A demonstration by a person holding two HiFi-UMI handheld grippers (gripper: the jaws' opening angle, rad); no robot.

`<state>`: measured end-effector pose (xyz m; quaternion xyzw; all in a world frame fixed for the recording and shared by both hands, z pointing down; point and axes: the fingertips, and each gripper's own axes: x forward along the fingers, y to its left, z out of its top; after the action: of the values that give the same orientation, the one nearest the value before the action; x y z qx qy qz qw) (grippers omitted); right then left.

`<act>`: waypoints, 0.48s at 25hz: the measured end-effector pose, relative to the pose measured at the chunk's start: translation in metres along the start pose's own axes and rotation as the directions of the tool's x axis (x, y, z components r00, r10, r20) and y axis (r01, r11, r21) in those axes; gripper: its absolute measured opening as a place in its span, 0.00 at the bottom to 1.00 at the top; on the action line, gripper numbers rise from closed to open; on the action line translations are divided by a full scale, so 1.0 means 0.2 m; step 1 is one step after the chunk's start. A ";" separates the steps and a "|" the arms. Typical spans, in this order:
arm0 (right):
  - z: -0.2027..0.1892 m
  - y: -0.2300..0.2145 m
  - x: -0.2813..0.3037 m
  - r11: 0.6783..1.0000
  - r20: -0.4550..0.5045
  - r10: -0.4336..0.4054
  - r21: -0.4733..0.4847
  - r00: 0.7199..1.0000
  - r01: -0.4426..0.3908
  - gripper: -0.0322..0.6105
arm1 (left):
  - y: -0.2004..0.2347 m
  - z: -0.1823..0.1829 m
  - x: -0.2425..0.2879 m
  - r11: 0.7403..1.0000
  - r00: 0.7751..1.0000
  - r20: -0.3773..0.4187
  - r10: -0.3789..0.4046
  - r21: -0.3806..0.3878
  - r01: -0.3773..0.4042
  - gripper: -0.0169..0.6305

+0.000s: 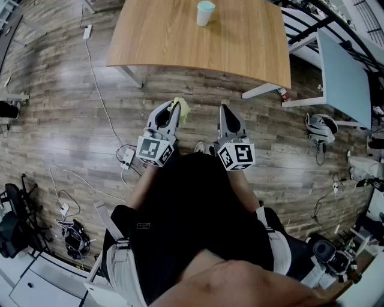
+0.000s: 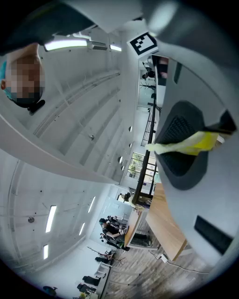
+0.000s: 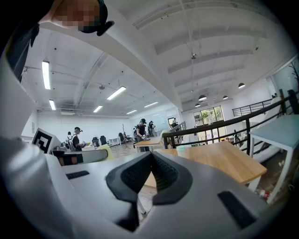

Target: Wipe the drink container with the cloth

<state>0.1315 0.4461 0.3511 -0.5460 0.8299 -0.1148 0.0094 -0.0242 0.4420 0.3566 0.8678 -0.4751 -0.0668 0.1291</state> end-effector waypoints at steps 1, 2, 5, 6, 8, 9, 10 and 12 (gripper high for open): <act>0.00 0.00 0.00 1.000 0.000 0.001 -0.001 1.000 -0.001 0.10 | 0.00 0.00 0.00 1.000 1.000 0.002 0.000 0.000 0.000 0.09; 0.00 0.00 0.00 1.000 0.001 0.001 -0.002 1.000 -0.001 0.10 | 0.00 0.00 0.00 1.000 1.000 0.003 -0.001 -0.001 0.001 0.09; -0.01 0.01 0.01 1.000 0.001 0.003 -0.005 1.000 -0.003 0.10 | 0.00 0.00 0.01 1.000 1.000 0.006 -0.003 -0.001 0.003 0.09; -0.01 0.01 0.01 1.000 0.001 0.003 -0.006 1.000 -0.003 0.10 | 0.00 0.00 0.01 1.000 1.000 0.006 -0.005 -0.002 0.005 0.09; -0.01 0.01 0.01 1.000 0.000 0.001 -0.011 1.000 -0.001 0.10 | 0.00 0.00 0.00 1.000 1.000 0.006 -0.008 -0.004 0.008 0.09; -0.01 0.02 0.01 1.000 0.000 0.000 -0.013 1.000 0.000 0.10 | 0.00 0.00 0.00 1.000 1.000 0.006 -0.009 -0.004 0.009 0.09; -0.01 0.03 0.01 1.000 0.001 -0.002 -0.015 1.000 0.002 0.10 | 0.01 0.00 -0.01 1.000 1.000 0.006 -0.011 -0.005 0.011 0.09; -0.01 0.05 0.01 1.000 0.003 -0.004 -0.017 1.000 0.004 0.10 | 0.02 0.00 -0.02 1.000 1.000 0.006 -0.015 -0.007 0.015 0.09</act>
<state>0.1220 0.4480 0.3521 -0.5480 0.8296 -0.1069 0.0056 -0.0299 0.4433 0.3572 0.8706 -0.4689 -0.0720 0.1303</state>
